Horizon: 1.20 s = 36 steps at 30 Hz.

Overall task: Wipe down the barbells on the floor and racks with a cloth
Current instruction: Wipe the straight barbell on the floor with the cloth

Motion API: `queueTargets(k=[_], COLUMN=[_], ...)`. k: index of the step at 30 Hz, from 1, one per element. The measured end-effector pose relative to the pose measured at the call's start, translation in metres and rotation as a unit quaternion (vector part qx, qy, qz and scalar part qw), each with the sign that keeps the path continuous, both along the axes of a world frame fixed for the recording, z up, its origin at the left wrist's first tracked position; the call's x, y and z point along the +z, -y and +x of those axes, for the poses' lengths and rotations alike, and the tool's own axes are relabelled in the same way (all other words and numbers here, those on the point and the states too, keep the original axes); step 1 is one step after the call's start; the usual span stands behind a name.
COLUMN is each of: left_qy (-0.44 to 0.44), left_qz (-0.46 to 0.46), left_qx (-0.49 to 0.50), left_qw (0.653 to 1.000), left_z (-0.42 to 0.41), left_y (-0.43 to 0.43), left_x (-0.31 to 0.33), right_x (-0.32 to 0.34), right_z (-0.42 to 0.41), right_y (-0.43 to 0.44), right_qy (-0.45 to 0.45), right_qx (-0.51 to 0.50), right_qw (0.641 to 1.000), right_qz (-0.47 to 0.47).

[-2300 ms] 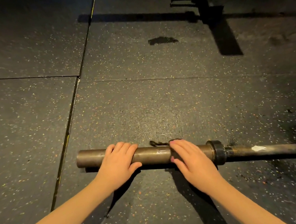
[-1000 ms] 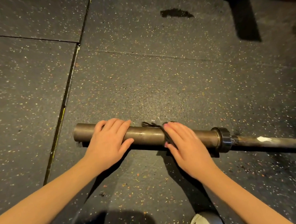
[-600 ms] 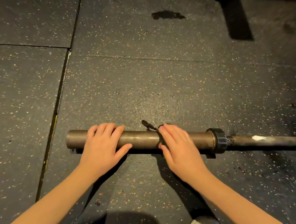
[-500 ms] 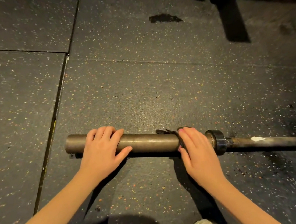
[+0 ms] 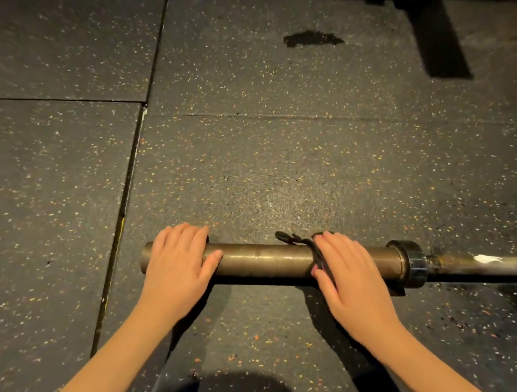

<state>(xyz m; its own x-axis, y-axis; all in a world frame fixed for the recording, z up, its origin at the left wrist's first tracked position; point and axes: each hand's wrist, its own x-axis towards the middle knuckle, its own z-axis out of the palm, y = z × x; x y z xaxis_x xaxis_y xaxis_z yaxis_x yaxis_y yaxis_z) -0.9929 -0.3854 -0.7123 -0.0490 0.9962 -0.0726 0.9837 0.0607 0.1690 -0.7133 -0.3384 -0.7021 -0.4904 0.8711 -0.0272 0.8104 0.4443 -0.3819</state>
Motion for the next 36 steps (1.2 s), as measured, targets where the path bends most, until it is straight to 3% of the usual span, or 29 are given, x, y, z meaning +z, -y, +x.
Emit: queueTargets(k=[2, 8, 13, 16, 22, 26, 29, 33, 36], left_qy=[0.007, 0.023, 0.035, 0.031, 0.052, 0.087, 0.117, 0.196, 0.224], left_qz=[-0.017, -0.038, -0.058, -0.044, -0.025, -0.003, 0.018, 0.035, 0.054], left_qx=[0.003, 0.004, -0.006, 0.047, 0.05, 0.045, 0.048, 0.08, 0.136], left_qw=[1.0, 0.999, 0.998, 0.997, 0.997, 0.995, 0.992, 0.977, 0.964], left_z=[-0.002, 0.002, -0.003, -0.018, -0.024, -0.023, -0.024, -0.03, -0.041], left_y=[0.006, 0.019, 0.029, 0.034, 0.04, 0.053, 0.063, 0.067, 0.067], left_x=[-0.002, -0.001, 0.002, 0.002, 0.008, 0.012, 0.008, 0.007, 0.005], right_x=[-0.004, -0.004, -0.004, -0.006, -0.005, 0.0, -0.005, -0.011, -0.009], right_z=[-0.022, -0.078, -0.025, -0.045, -0.093, -0.054, -0.072, -0.124, -0.11], right_y=[0.004, 0.008, 0.015, 0.02, 0.02, 0.02, 0.029, 0.041, 0.037], right_qy=[-0.012, -0.006, -0.005, -0.019, -0.006, -0.009, -0.02, -0.001, -0.002], right_qx=[-0.003, 0.151, 0.099, 0.047, 0.173, 0.169, 0.15, 0.217, 0.24], right_qw=[1.0, 0.988, 0.995, 0.999, 0.985, 0.986, 0.988, 0.976, 0.97], right_qz=[0.012, -0.014, -0.004, 0.011, 0.003, 0.005, 0.027, 0.033, 0.036])
